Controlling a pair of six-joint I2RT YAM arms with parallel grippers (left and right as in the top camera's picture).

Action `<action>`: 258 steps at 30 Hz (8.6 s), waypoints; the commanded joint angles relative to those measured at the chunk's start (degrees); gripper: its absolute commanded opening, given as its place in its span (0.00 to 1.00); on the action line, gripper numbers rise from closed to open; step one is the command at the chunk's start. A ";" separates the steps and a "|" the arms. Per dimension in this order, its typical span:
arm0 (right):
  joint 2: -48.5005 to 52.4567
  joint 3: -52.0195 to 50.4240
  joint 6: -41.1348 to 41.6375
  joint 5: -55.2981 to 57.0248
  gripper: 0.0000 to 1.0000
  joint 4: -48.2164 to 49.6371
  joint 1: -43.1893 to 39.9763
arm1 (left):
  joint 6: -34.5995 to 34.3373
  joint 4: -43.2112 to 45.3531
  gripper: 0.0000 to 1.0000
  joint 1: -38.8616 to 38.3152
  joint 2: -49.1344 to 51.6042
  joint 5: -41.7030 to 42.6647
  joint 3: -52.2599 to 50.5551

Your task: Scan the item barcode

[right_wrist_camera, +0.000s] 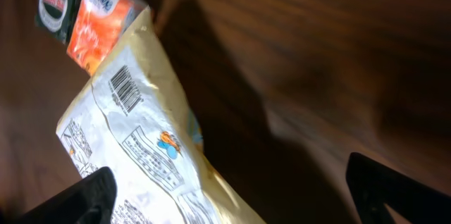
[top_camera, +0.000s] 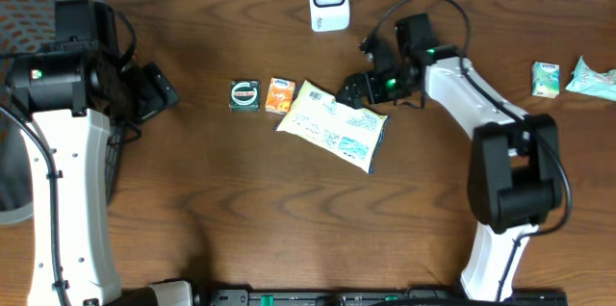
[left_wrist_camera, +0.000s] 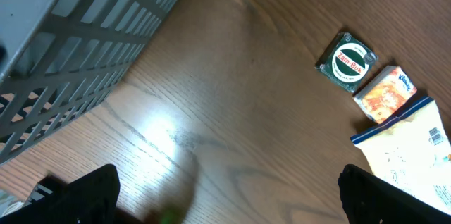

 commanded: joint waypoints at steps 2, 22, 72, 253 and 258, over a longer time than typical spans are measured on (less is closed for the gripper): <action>3.93 1.07 -6.36 -8.28 0.91 -3.50 1.05 | -0.26 -0.17 0.98 0.13 0.37 -0.33 -0.24; 6.25 -0.26 -11.54 -12.15 0.01 -13.20 2.89 | -0.26 -0.17 0.98 0.13 0.37 -0.33 -0.24; -16.48 -6.21 -0.35 46.38 0.99 -18.49 28.30 | -0.26 -0.17 0.98 0.13 0.37 -0.33 -0.24; -15.96 0.20 20.48 55.43 0.01 -19.56 12.33 | -0.26 -0.17 0.98 0.13 0.37 -0.33 -0.24; -11.47 -0.72 23.02 61.31 0.01 -17.97 17.09 | -0.26 -0.17 0.98 0.13 0.37 -0.33 -0.24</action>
